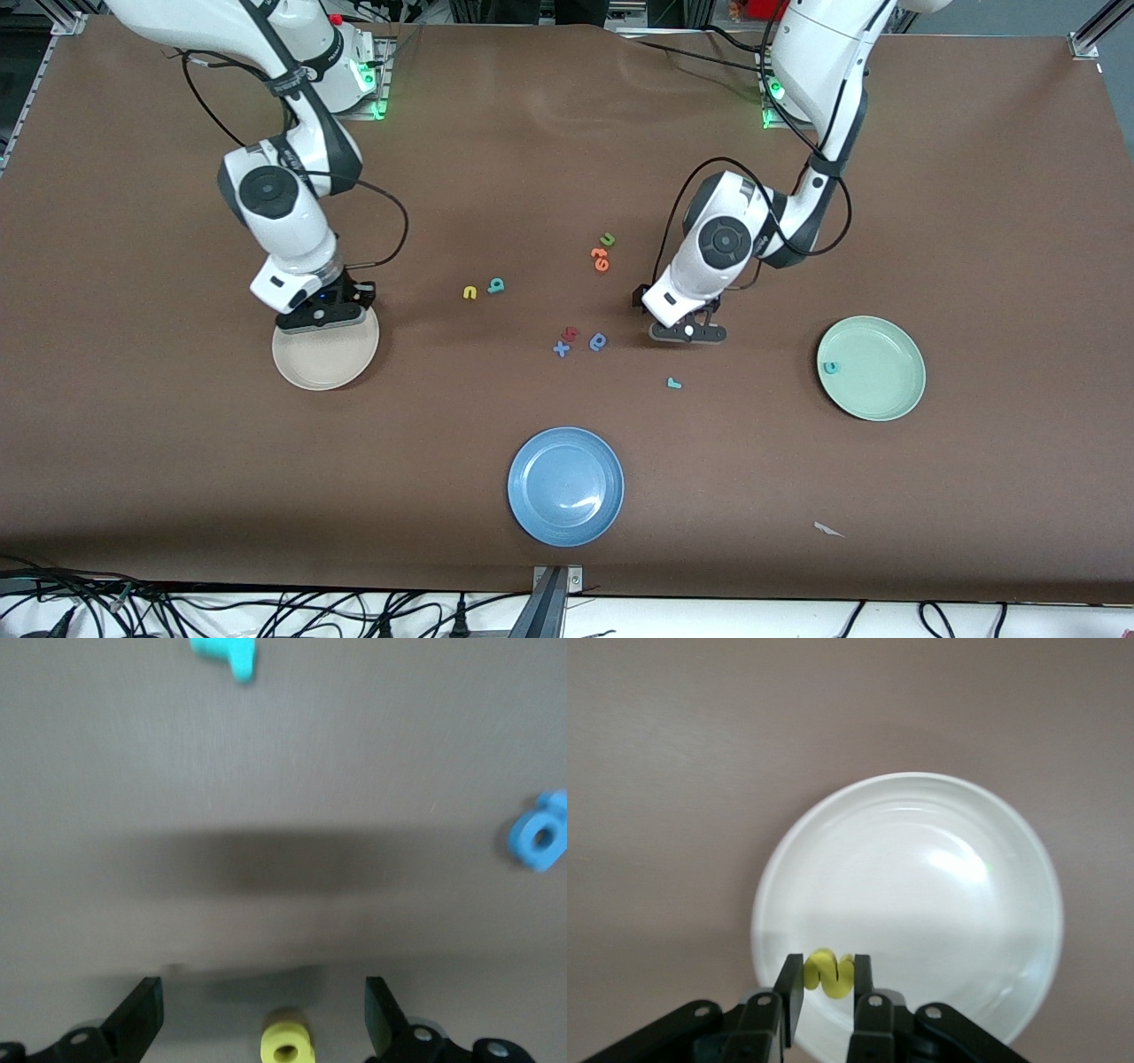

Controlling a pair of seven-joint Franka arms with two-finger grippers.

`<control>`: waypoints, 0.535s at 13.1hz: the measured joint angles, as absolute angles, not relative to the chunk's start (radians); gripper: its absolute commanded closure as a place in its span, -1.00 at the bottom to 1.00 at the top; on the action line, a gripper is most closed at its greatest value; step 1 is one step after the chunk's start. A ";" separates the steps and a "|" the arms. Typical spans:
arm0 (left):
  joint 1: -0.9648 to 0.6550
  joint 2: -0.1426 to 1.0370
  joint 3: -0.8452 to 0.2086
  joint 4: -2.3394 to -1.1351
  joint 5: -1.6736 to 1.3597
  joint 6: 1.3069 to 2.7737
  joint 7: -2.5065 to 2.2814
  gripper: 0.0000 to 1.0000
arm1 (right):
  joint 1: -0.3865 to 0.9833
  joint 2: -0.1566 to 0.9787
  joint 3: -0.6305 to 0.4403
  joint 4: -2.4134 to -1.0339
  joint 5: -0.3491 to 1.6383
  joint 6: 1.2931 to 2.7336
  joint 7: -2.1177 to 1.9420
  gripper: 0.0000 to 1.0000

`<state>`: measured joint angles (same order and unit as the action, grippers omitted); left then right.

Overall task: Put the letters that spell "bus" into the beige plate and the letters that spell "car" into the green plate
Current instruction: 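Release the yellow 2 on the beige plate while the left gripper reaches letters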

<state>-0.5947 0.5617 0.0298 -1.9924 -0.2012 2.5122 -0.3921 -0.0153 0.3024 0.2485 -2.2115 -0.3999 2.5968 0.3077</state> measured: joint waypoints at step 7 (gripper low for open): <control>-0.662 0.494 0.031 -2.096 -0.201 2.549 -0.523 -0.37 | -0.035 0.303 0.255 -2.212 -0.397 2.597 0.278 -1.00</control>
